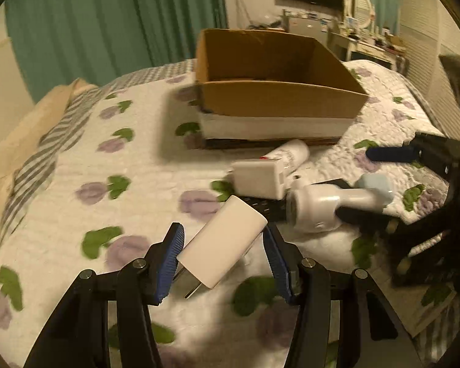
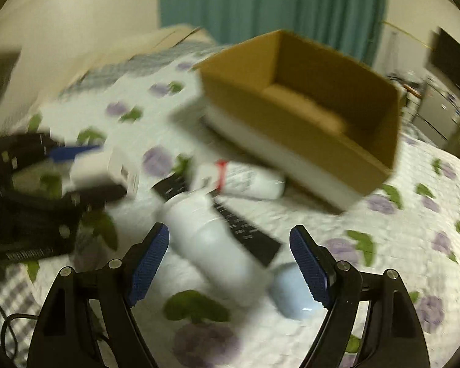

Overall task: Organize rigid objects
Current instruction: 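Grasp the white hair-dryer-like device with the right tool while the left tool reaches for a white charger, then lower the white device into the box and open the right tool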

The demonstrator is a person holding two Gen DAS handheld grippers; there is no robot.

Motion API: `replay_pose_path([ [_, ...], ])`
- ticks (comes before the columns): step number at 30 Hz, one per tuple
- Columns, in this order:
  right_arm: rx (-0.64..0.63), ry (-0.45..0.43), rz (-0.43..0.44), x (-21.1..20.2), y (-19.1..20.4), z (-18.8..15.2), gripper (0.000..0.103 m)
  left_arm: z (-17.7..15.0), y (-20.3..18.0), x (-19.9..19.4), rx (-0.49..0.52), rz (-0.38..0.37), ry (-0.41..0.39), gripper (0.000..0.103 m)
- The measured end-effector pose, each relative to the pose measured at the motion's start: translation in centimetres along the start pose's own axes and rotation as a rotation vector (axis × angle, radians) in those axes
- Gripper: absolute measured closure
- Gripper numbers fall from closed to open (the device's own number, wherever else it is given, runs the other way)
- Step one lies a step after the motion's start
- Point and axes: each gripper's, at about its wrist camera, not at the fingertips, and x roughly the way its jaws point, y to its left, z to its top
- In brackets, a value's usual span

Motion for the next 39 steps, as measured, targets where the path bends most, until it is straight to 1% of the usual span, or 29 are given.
replay_pose_path([
  [2, -0.034, 0.030, 0.004, 1.3, 1.1, 0.1, 0.022, 0.1, 0.7, 0.0, -0.028, 0.006, 0.001, 0.049],
  [6, -0.056, 0.064, -0.004, 3.2, 1.9, 0.2, 0.023, 0.2, 1.7, 0.2, -0.064, 0.014, 0.005, 0.049],
  [8, -0.044, 0.073, -0.006, 3.6, 1.9, 0.1, 0.035, 0.1, 2.0, 0.2, -0.077, 0.010, 0.006, 0.049],
  [9, -0.039, 0.070, -0.003, 3.6, 1.8, 0.0, 0.037, 0.1, 2.1, 0.2, -0.081, 0.008, 0.006, 0.049],
  [11, -0.035, 0.057, -0.009, 3.2, 1.7, 0.1, 0.050, 0.1, 2.2, 0.0, -0.088, 0.007, 0.003, 0.049],
  [12, -0.031, 0.045, -0.032, 2.9, 1.6, 0.2, 0.051, 0.1, 2.2, 0.0, -0.087, 0.007, 0.003, 0.049],
  [16, 0.041, -0.014, -0.036, 0.9, 0.9, 0.7, 0.051, 0.4, 2.0, -0.5, -0.091, 0.007, -0.006, 0.049],
  [18, 0.070, -0.040, -0.058, -0.3, 0.3, 1.1, 0.051, 0.7, 1.9, -0.9, -0.102, 0.007, -0.013, 0.049],
  [21, 0.118, -0.075, -0.067, -2.1, -0.9, 2.0, 0.051, 1.5, 1.7, -1.9, -0.107, 0.012, -0.037, 0.049],
  [26, 0.150, -0.154, -0.129, -6.0, -3.3, 5.2, 0.051, 4.1, 1.5, -3.8, -0.113, -0.004, -0.098, 0.049],
  [29, 0.165, -0.201, -0.157, -7.9, -5.2, 7.5, 0.051, 6.9, 1.1, -4.7, -0.081, -0.002, -0.151, 0.050],
  [30, 0.167, -0.213, -0.165, -8.3, -5.8, 8.2, 0.051, 7.7, 1.0, -4.8, -0.076, -0.006, -0.162, 0.055],
  [31, 0.168, -0.232, -0.178, -8.8, -6.5, 9.3, 0.051, 8.6, 1.1, -4.8, -0.074, -0.008, -0.176, 0.063],
  [32, 0.168, -0.240, -0.183, -8.8, -6.9, 10.1, 0.051, 10.0, 1.2, -4.5, -0.071, -0.011, -0.183, 0.065],
  [34, 0.171, -0.257, -0.195, -8.8, -7.9, 11.4, 0.051, 11.8, 1.3, -4.1, -0.068, -0.015, -0.204, 0.083],
  [35, 0.172, -0.265, -0.199, -8.6, -8.4, 12.3, 0.051, 13.1, 1.3, -3.8, -0.063, -0.026, -0.223, 0.086],
  [37, 0.174, -0.269, -0.201, -8.0, -9.1, 13.2, 0.051, 14.7, 1.1, -3.0, -0.045, -0.054, -0.235, 0.101],
  [39, 0.179, -0.266, -0.194, -6.6, -9.9, 14.1, 0.051, 16.3, 0.7, -1.4, -0.033, -0.093, -0.220, 0.102],
])
